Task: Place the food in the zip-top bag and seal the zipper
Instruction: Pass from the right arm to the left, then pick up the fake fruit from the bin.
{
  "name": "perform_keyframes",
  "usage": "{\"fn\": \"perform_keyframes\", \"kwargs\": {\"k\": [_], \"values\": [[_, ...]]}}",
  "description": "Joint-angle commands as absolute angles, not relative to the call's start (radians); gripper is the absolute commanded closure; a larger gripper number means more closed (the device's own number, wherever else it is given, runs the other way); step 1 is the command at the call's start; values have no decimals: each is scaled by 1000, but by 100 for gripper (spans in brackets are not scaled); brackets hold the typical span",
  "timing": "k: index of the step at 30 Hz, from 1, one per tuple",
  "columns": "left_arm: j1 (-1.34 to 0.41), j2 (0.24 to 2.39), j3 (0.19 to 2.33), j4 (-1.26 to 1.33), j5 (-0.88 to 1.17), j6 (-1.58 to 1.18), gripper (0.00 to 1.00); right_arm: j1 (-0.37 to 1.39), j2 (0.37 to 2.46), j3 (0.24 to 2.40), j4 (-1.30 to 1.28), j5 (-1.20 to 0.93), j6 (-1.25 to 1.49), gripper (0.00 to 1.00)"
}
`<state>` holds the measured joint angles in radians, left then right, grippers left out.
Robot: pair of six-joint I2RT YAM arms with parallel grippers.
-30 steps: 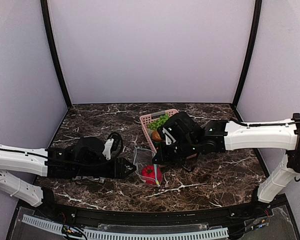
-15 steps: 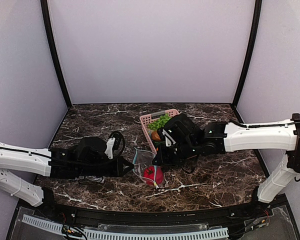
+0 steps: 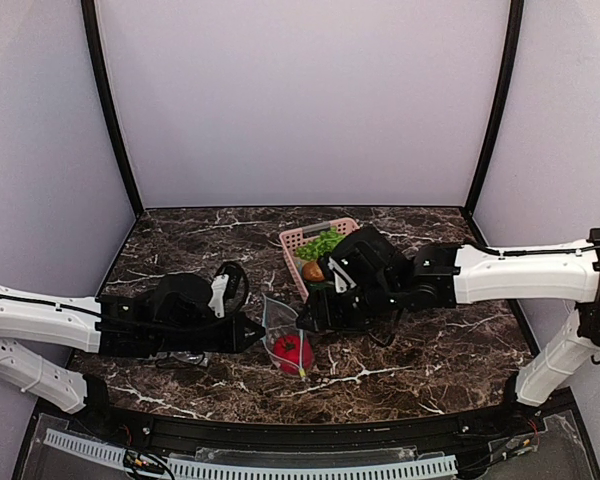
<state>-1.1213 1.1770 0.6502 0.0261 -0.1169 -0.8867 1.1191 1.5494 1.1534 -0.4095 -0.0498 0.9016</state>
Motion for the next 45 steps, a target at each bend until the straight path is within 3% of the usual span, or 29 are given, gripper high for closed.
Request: {"fn": "perform_keyframes", "kwargs": {"k": [1,8,18,25,32,45], "values": [[-1117,1139,664,-46,-155,-852,99,1097,1489,1188,-490,23,836,35],[-1114,1089,660,-74,-189,-849,99,976,1494,1194,-531,-33,690,35],[-1102,1053,665,-105,-170,-858,99,830,1678,1336,-579,-159,337,41],[-1098,1088,694,-112,-138,-854,99,749,1788,1394,-586,-279,204,37],[-1096,1126,716,-102,-103,-849,99,701,1851,1383,-563,-390,149,35],[-1094,1143,731,-97,-84,-841,99,696,1937,1374,-512,-412,104,34]]}}
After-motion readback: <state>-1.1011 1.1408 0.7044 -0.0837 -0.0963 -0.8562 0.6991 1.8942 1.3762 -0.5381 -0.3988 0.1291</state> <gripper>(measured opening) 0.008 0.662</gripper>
